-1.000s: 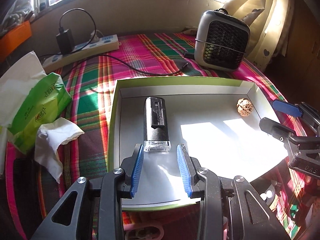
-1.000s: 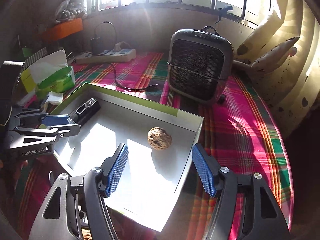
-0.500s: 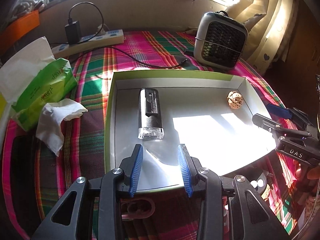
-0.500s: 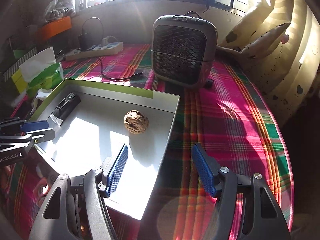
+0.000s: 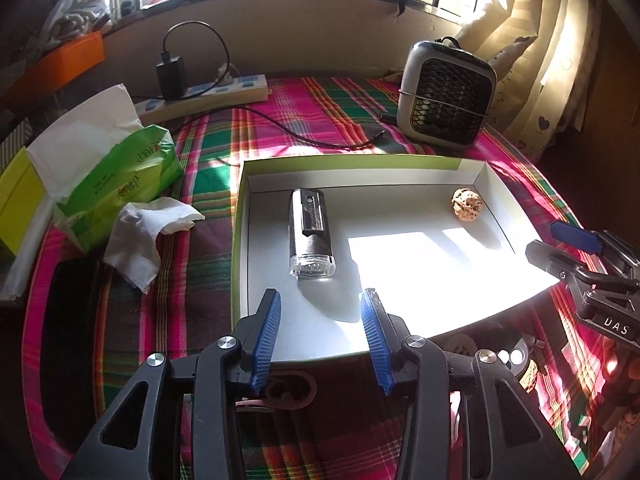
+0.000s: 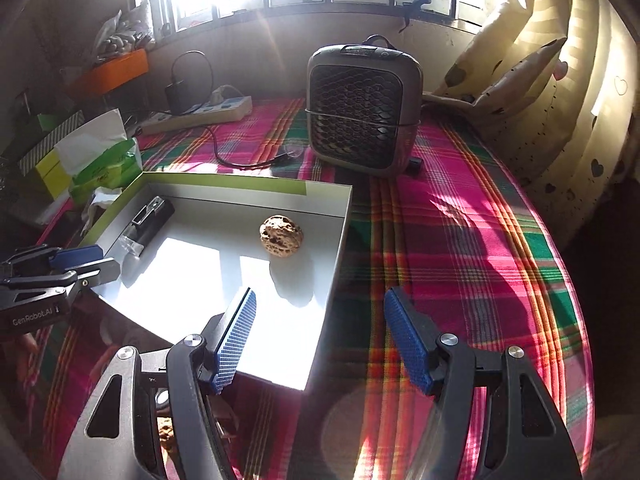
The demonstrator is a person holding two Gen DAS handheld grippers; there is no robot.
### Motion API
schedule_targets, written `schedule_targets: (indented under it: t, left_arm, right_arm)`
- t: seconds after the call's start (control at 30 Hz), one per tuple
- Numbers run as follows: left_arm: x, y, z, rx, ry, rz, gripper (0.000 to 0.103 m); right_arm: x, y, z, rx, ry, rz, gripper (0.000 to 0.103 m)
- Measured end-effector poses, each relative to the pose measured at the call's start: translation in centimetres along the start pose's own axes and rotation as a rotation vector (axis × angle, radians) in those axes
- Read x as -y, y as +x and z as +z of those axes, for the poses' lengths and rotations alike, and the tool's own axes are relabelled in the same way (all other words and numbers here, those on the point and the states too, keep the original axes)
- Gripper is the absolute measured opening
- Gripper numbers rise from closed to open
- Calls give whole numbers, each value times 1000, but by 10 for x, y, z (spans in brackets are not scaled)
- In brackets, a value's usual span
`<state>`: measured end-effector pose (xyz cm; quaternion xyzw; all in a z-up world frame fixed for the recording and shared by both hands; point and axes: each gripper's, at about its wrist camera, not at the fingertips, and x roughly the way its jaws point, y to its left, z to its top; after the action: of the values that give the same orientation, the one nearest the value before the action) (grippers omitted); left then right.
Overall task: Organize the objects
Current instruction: 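Withdraw both open tools up and away from the white box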
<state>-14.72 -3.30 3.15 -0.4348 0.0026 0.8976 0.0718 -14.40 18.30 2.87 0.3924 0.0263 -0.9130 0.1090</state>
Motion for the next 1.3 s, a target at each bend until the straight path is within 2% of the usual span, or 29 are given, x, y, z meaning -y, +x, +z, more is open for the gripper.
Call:
schedule_targets:
  t: [0.23, 0.43, 0.6, 0.7, 1.3]
  left_arm:
    - [2, -30, -11, 75, -15, 20, 40]
    - [10, -50, -31, 103, -4, 30, 40]
    - [14, -59, -49, 108, -2, 42, 40]
    - [14, -60, -59, 98, -15, 24, 40]
    - [7, -72, -104, 88, -42, 19, 40]
  right_arm:
    - [-13, -19, -11, 25, 14, 36, 67]
    - [-23, -33, -26, 31, 23, 59, 67]
    - [-29, -43, -40, 31, 20, 67, 67]
    - [-35, -49, -50, 29, -3, 65, 67]
    - [-61, -73, -89, 46, -4, 170, 67]
